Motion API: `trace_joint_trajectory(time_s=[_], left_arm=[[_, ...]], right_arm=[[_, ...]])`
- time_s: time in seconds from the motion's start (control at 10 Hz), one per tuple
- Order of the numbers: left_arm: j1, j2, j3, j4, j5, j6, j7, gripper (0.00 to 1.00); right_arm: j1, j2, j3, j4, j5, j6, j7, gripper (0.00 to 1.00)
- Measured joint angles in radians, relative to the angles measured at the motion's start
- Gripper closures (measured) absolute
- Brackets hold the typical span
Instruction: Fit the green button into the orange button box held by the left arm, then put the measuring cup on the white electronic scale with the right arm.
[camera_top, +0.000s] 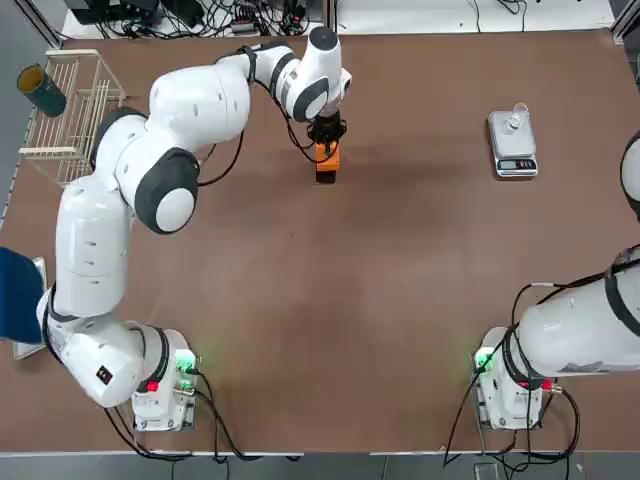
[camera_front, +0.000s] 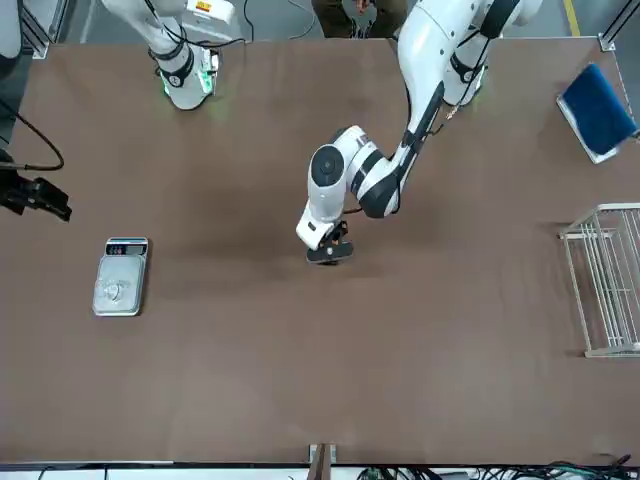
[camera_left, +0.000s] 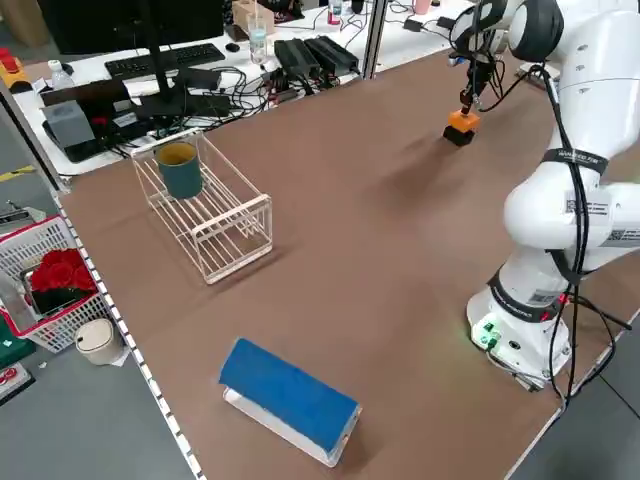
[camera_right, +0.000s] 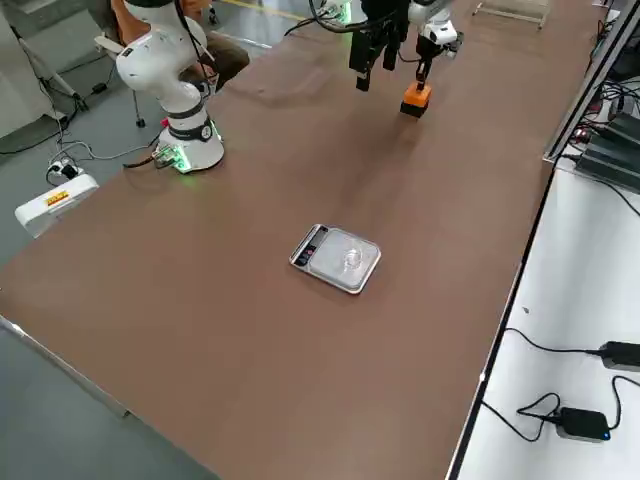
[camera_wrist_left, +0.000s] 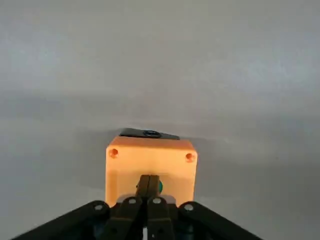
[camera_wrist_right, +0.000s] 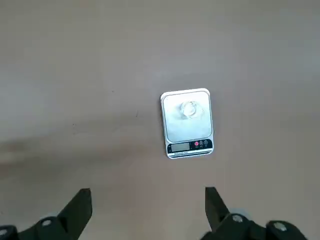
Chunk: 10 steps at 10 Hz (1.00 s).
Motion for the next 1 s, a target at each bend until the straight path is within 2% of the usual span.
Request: trace_joint_trajectory(time_s=[1.0], left_arm=[[0.001,0.000,0.000,-0.022,0.000,0.020,0.007,0.99]], right_arm=[[-0.017,0.000,-0.001,0.000,0.023,0.008,0.000,0.00]])
